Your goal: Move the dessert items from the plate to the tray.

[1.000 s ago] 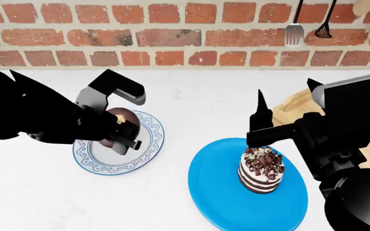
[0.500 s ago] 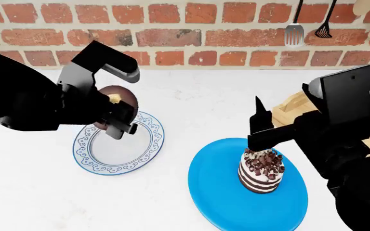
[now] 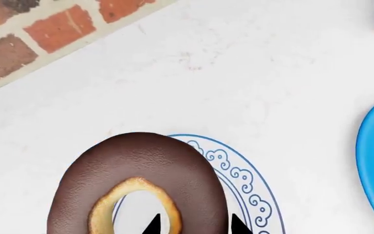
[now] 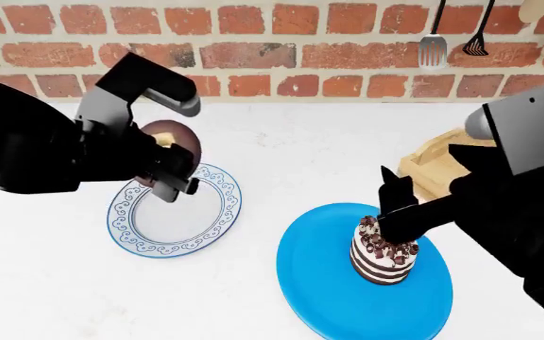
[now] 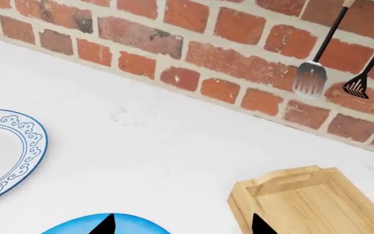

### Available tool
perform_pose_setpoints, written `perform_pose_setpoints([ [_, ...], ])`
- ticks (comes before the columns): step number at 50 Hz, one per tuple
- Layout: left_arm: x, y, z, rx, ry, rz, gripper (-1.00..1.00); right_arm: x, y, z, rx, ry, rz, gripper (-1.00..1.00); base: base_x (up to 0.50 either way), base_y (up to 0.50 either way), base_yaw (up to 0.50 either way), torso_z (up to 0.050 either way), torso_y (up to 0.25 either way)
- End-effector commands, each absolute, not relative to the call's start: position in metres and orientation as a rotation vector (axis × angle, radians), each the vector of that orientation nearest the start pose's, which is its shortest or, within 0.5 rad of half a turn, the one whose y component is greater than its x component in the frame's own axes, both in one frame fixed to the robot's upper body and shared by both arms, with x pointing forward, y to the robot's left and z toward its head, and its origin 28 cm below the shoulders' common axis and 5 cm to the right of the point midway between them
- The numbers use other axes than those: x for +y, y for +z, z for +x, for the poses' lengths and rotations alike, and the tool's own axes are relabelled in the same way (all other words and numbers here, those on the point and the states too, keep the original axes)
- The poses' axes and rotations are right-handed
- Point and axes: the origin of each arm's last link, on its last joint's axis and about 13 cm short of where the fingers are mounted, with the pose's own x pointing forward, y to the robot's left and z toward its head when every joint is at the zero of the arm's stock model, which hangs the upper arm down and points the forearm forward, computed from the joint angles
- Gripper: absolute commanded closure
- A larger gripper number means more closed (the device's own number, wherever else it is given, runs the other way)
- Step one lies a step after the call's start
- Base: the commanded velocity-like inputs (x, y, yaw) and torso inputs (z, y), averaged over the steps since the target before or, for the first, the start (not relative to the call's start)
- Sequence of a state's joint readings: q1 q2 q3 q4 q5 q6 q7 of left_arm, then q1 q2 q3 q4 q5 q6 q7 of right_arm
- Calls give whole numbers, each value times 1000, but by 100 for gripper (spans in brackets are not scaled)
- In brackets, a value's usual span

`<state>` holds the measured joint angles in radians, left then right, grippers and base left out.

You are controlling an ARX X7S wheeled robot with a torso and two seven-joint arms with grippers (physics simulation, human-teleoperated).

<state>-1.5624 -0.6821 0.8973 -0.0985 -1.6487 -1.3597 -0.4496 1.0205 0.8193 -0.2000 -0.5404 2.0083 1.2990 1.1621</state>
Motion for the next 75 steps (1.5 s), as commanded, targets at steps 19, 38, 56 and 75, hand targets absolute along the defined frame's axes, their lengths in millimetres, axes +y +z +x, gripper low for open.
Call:
perform_pose_setpoints([
  [19, 250, 301, 294, 636, -454, 318, 100, -144, 297, 192, 502, 312, -153, -100, 0, 0, 0, 0, 0],
  [38, 251, 299, 293, 644, -447, 317, 100, -147, 280, 187, 588, 312, -178, -100, 0, 0, 0, 0, 0],
  [56, 253, 298, 293, 643, -434, 312, 100, -149, 269, 189, 645, 311, -180, -100, 0, 0, 0, 0, 0],
  [75, 253, 292, 296, 648, -443, 303, 100, -150, 257, 193, 683, 336, -149, -100, 0, 0, 0, 0, 0],
])
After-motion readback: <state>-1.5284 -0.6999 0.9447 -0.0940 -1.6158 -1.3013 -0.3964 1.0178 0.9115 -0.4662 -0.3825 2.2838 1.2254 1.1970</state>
